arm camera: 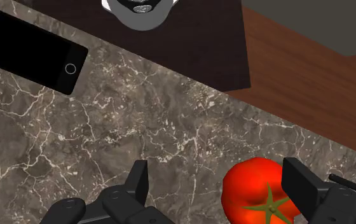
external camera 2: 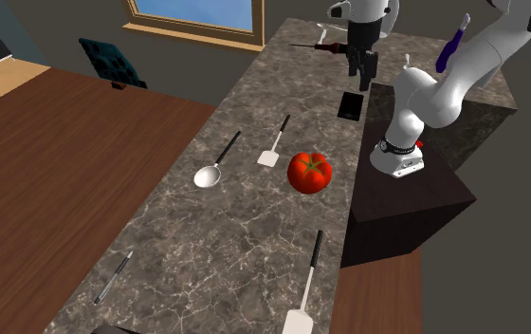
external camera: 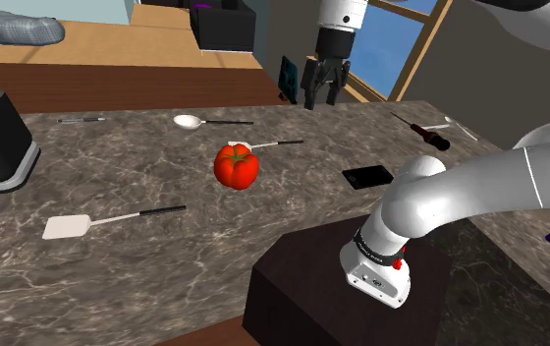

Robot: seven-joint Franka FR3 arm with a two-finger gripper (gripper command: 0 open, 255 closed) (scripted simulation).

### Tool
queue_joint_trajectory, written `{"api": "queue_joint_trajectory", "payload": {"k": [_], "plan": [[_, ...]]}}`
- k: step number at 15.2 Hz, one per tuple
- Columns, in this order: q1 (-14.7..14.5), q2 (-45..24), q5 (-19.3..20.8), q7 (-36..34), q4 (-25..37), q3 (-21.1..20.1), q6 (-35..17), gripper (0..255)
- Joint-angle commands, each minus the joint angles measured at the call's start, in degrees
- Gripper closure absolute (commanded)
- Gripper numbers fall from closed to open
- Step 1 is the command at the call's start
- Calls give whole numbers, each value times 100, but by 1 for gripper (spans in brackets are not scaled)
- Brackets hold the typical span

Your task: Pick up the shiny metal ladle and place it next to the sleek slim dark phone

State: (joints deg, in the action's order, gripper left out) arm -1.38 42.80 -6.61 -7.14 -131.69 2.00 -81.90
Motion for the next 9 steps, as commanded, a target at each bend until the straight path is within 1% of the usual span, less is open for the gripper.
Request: {"api": "queue_joint_trajectory", "payload": {"k": [1,5,9], "plan": [[0,0,0,0,0,0,0,0],[-118,-606,356,849,9,245,-586,0],[-235,-1301,636,1643,149,458,-1167,0]]}}
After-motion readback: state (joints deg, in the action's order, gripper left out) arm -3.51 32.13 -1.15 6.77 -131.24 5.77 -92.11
